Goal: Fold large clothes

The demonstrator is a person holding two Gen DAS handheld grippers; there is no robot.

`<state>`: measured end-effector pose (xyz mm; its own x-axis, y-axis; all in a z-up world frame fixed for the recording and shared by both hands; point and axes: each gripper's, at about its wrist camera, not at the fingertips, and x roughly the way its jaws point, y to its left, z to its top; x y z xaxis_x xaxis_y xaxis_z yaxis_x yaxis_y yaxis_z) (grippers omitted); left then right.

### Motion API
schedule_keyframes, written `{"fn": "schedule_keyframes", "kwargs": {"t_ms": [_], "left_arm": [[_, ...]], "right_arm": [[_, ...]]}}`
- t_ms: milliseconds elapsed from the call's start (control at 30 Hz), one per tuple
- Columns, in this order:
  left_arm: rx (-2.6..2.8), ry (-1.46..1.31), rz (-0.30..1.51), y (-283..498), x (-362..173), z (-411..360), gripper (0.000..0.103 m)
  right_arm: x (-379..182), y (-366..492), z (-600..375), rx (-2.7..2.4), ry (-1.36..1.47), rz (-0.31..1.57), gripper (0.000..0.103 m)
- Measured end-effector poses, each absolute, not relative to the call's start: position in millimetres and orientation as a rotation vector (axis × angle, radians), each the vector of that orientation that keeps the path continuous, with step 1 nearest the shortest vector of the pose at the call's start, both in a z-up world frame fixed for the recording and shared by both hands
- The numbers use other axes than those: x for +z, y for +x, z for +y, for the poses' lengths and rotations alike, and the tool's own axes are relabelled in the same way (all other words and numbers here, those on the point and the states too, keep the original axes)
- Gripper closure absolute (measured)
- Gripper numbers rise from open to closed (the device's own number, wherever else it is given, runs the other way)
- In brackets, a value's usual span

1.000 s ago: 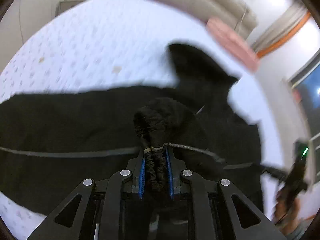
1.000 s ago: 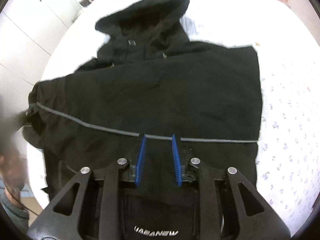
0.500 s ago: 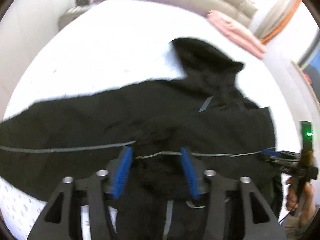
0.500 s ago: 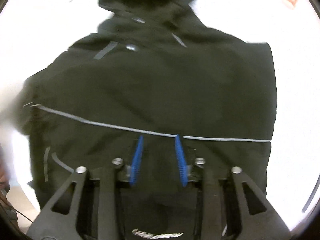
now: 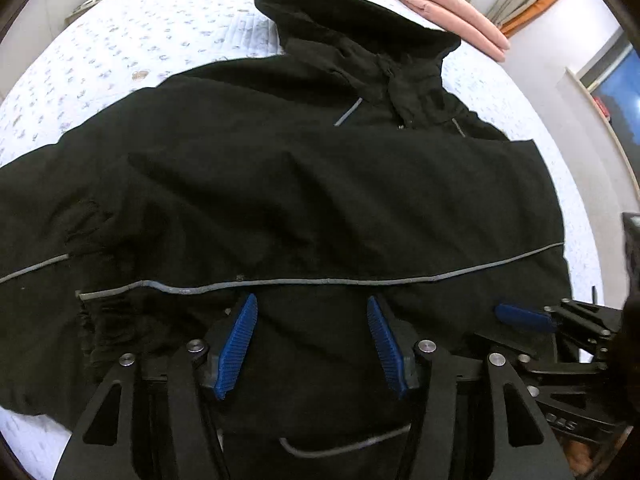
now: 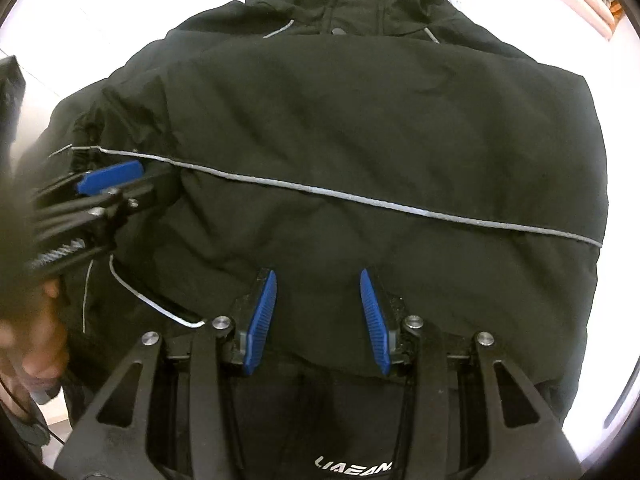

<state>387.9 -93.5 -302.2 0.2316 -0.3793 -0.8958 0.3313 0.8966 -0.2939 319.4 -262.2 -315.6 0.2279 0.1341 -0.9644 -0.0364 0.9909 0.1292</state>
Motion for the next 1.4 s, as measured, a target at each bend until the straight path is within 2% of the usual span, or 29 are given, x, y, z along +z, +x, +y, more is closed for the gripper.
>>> {"fn": "schedule_keyframes", "kwargs": {"t_ms": [167,300,500,600,1033,1067,1100,1133,1200,1400], "left_arm": [[-0.425,-0.245,1.155,378,-264,-13,0.044],[-0.146,-0.359,1.1,367,-245,104,0.042],[0.347,-0.542,1.011,343,-253,295,0.042],[0.442,-0.61,0.984,334,-262,351,0.042],[0.414,-0.719,1.009,366,-322,403,0.042],[0.407,-0.711,1.002,369,-321,402,0.047],[0.386,-0.702,1.01,374,-321,400,0.064],[0.384,-0.679,1.027,377,-318,397,0.077],[0.394,-0.519,1.045,386,-298,372,0.086],[0.286,-0.244,0.935,378,-224,289,0.089]], "right_arm": [[-320,329,-259,0.116,0.086,1.353,0.06],[-320,331,-256,0.113,0.064,1.361,0.058],[-317,332,-252,0.102,0.065,1.381,0.056],[-318,335,-248,0.101,0.046,1.391,0.055],[-319,347,-239,0.101,0.014,1.418,0.053],[-319,348,-239,0.1,0.013,1.418,0.053],[-320,349,-239,0.101,0.011,1.418,0.053],[-320,350,-238,0.101,0.01,1.417,0.053],[-320,351,-238,0.1,0.01,1.417,0.053],[-320,351,-238,0.105,0.016,1.415,0.053]]}}
